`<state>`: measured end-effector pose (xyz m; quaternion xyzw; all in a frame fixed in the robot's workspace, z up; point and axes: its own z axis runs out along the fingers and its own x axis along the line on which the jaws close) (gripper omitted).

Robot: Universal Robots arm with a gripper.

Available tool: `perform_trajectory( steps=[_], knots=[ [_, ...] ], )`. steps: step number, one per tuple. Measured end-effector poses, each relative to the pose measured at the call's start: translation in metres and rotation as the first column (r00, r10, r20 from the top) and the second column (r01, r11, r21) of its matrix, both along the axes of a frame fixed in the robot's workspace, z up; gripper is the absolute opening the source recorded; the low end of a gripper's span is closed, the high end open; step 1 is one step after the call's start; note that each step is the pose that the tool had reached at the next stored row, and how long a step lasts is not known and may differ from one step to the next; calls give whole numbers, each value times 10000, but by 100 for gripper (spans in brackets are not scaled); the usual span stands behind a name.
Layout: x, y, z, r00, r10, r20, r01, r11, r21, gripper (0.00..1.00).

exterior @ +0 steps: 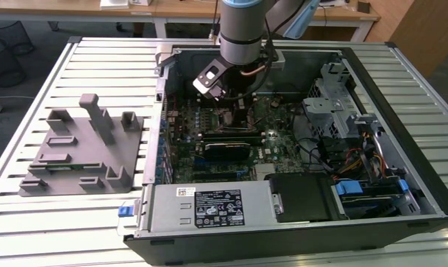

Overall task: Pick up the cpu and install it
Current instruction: 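Place the cpu into insertion slot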

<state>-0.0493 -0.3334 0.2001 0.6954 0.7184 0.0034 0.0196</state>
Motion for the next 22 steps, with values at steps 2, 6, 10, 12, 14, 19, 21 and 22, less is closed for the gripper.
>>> perform_trajectory(
  steps=[2, 6, 10, 12, 14, 19, 21, 22],
  knots=[
    [2, 0, -5, 10000, -5, 0, 5, 10000, 0, 52],
    [6, 0, -13, 10000, -14, 0, 14, 10000, 3, 52],
    [9, 0, -25, 10000, -22, 1, 22, 10000, 4, 52],
    [10, 0, -31, 10000, -25, 1, 25, 10000, 5, 52],
    [10, 0, -37, 10000, -26, 0, 26, 10000, 6, 52],
    [10, 0, -39, 10000, -26, 0, 26, 10000, 5, 52],
    [10, 0, -39, 10000, -26, -1, 26, 10000, 5, 52],
    [10, 0, -40, 10000, -27, 0, 27, 10000, 5, 52]
  ],
)
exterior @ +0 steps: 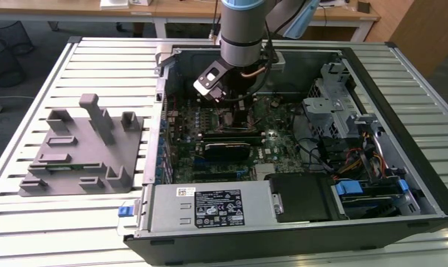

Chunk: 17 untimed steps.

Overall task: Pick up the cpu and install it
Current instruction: 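Place the cpu into insertion slot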

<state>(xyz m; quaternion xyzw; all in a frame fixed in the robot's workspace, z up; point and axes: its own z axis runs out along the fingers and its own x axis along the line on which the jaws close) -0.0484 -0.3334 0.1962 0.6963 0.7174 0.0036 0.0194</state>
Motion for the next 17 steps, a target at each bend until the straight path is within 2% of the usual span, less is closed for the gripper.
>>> perform_trajectory(
  steps=[4, 5, 10, 17],
  knots=[
    [0, 0, -2, 10000, 0, 2, 0, 10000, 1, 53],
    [0, 0, -2, 10000, 0, 1, 0, 10000, 1, 60],
    [0, 0, -1, 10000, 0, 1, 0, 10000, 1, 60],
    [0, 0, 70, 10000, 0, 1, 0, 10000, 0, 60]
  ],
)
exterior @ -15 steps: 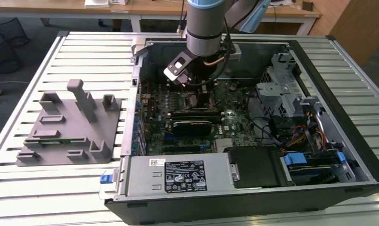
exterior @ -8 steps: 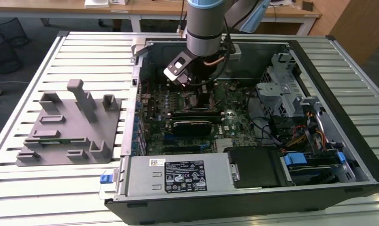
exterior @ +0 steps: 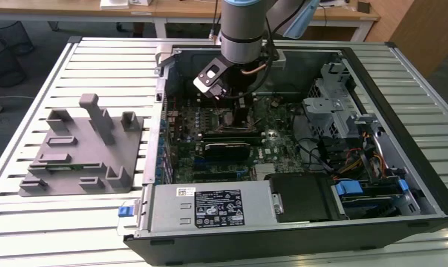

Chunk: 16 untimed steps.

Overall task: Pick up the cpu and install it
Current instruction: 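Place the cpu into insertion slot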

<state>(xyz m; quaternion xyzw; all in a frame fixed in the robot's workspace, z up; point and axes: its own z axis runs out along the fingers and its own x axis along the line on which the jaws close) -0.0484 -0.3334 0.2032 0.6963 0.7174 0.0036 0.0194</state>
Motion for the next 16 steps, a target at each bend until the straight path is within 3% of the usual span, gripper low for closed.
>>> perform_trajectory(
  steps=[5, 13, 16],
  knots=[
    [0, 0, 38, 10000, 0, 0, 0, 10000, 0, 46],
    [0, 0, 82, 10000, 0, 0, 0, 10000, 0, 11],
    [0, 0, 94, 10000, 1, 1, -1, 10000, 1, 11]
  ],
)
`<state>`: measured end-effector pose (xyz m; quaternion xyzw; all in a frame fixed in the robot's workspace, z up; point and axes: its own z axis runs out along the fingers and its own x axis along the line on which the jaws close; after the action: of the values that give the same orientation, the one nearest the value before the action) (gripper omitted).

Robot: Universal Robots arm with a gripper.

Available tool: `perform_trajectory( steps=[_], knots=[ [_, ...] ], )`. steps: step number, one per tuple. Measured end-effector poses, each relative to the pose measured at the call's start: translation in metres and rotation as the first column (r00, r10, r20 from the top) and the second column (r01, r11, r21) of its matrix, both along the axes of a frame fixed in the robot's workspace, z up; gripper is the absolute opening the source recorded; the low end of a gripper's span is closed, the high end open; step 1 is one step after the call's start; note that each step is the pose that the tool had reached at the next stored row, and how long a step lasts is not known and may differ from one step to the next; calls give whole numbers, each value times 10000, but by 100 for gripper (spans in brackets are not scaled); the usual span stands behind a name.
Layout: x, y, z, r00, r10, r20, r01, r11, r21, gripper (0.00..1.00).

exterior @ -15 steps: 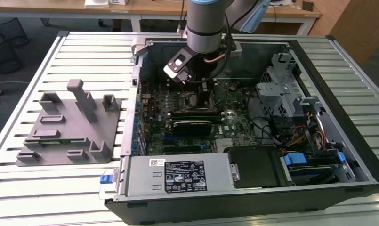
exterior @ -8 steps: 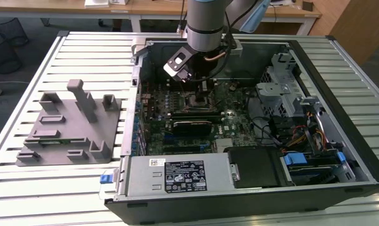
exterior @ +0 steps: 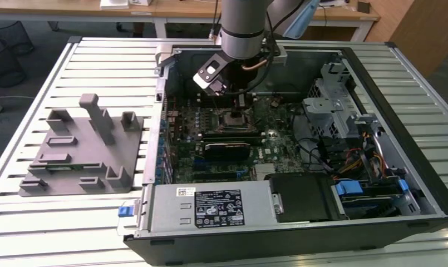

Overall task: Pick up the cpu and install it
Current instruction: 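Place the cpu into insertion slot, then close the cpu cover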

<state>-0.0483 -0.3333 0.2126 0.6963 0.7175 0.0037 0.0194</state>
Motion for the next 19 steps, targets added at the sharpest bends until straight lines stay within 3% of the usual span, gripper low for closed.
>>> perform_trajectory(
  steps=[19],
  knots=[
    [0, 0, 77, 10000, 0, 0, 0, 10000, 0, 11]
  ],
)
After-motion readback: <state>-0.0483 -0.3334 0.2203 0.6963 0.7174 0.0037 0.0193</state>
